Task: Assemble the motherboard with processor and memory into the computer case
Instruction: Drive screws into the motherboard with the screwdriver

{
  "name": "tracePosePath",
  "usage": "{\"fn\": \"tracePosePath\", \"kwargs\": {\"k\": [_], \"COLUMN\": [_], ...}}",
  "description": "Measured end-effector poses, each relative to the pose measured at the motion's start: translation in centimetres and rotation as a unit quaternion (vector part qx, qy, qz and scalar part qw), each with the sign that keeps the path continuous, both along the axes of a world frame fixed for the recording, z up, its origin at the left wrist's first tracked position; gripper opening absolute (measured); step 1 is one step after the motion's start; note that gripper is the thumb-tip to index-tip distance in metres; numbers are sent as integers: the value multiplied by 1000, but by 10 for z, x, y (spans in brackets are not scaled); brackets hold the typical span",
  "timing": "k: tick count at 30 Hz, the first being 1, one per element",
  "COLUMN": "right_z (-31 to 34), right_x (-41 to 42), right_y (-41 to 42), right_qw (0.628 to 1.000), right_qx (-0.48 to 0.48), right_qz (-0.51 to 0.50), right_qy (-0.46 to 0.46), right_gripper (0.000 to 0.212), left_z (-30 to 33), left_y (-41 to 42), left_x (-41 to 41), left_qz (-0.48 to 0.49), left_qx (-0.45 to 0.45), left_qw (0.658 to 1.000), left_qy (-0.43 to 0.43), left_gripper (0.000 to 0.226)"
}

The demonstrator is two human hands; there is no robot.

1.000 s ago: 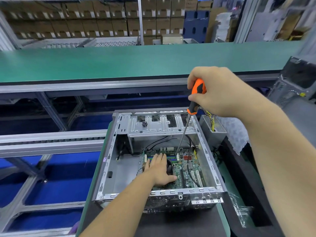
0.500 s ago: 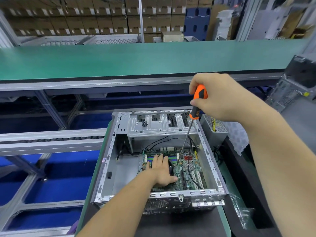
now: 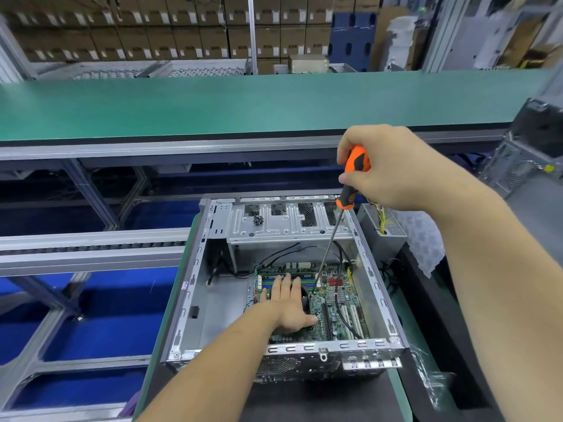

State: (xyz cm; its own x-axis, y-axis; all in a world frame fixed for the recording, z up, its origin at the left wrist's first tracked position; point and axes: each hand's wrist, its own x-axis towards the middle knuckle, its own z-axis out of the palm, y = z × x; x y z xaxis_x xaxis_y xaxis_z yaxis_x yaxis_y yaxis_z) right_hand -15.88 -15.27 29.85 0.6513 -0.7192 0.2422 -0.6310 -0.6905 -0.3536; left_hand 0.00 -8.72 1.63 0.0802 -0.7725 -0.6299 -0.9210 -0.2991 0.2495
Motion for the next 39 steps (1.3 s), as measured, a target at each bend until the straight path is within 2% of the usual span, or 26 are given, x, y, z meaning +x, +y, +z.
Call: {"fn": "tracePosePath", "kwargs": {"k": [9, 16, 23, 29, 33, 37, 39], "right_z": [0, 4, 4, 7, 5, -1, -3], "right_x": [7, 19, 27, 28, 28, 32, 34], "right_y": [3, -16, -14, -2, 0, 3, 7], "right_qw": [1000, 1000, 996, 978, 982, 992, 991], "right_qx": [-2, 3, -4, 39, 22, -38, -47], "right_qz": [31, 16, 84, 203, 188, 120, 125], "right_qy": [-3, 5, 6, 2, -7, -25, -21], "right_gripper": [18, 15, 22, 27, 21, 21, 21], "left_z": [2, 10, 4, -4, -4, -3, -3], "left_y": [-2, -2, -10, -10, -8, -7, -7], "left_x": [-5, -18, -25, -26, -27, -28, -28], "left_qz": [-9, -16, -36, -29, -24, -20, -19], "left_qx": [15, 20, 79, 80, 74, 64, 64], "left_qw": [999, 997, 989, 988, 988, 989, 989], "left_qy": [-26, -69, -123, -130, -131, -133, -130], "left_gripper": [94, 89, 137, 138, 135, 133, 133]}}
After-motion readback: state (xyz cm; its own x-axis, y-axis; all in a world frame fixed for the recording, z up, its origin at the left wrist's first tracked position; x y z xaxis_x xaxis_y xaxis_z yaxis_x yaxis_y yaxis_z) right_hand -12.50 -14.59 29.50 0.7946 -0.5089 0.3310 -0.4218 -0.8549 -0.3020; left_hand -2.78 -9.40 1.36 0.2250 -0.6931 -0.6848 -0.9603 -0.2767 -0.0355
